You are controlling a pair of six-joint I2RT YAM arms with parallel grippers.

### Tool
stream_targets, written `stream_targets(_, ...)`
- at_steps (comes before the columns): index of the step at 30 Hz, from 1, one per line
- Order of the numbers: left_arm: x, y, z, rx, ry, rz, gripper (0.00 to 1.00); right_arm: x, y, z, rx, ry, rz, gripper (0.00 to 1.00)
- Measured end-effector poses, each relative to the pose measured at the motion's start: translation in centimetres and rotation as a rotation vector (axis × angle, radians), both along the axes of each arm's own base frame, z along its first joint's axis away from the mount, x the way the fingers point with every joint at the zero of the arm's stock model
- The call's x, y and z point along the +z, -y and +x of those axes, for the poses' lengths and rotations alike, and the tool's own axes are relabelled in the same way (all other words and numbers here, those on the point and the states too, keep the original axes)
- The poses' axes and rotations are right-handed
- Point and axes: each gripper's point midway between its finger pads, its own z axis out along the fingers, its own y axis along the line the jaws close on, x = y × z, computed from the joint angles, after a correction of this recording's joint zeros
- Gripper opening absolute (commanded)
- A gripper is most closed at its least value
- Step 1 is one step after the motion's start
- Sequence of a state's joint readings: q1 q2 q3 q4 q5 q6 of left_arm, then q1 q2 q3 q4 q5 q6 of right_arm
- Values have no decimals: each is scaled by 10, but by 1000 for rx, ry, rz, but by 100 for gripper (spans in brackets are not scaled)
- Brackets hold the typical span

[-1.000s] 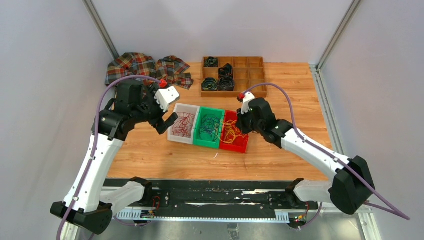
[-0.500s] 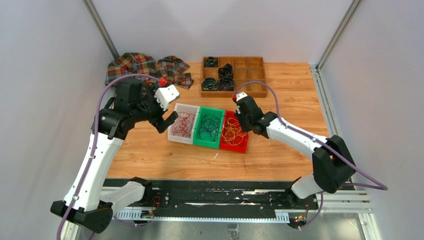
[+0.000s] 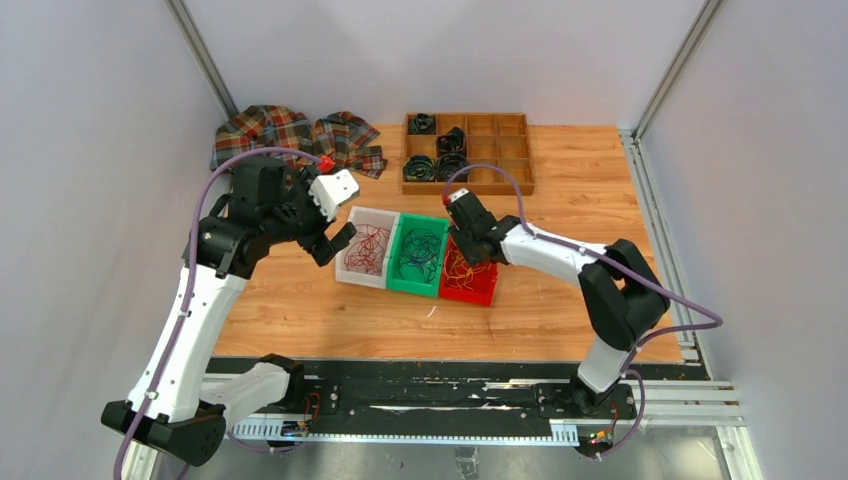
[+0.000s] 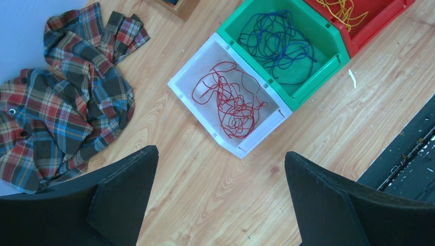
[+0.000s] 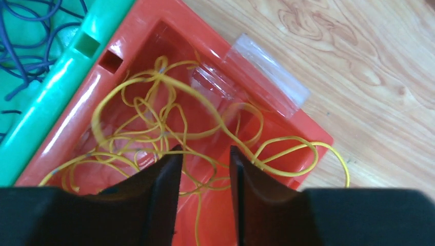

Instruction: Untangle the cables

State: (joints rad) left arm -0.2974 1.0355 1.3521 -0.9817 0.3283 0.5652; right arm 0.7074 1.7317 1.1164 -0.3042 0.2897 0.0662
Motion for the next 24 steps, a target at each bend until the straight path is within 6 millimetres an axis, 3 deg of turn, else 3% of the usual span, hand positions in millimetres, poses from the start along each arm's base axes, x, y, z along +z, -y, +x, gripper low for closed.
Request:
stream_targets(3, 0, 0, 0, 1, -2, 0, 98, 14, 0, -1, 3, 20, 21, 59)
stream_targets(12, 8, 0, 3, 7, 14, -4, 98, 125, -8, -12, 36, 205, 256, 71)
stream_targets(16, 9, -5, 7, 42, 16, -8, 98, 159, -5, -23, 44, 259, 336, 74)
stream_targets(20, 13, -24, 24, 148, 45, -42, 98, 186, 11, -40, 27, 325, 401, 76)
stream_targets(24, 7, -55, 44, 287, 61, -89, 98, 204, 46, -60, -52, 426, 438, 76)
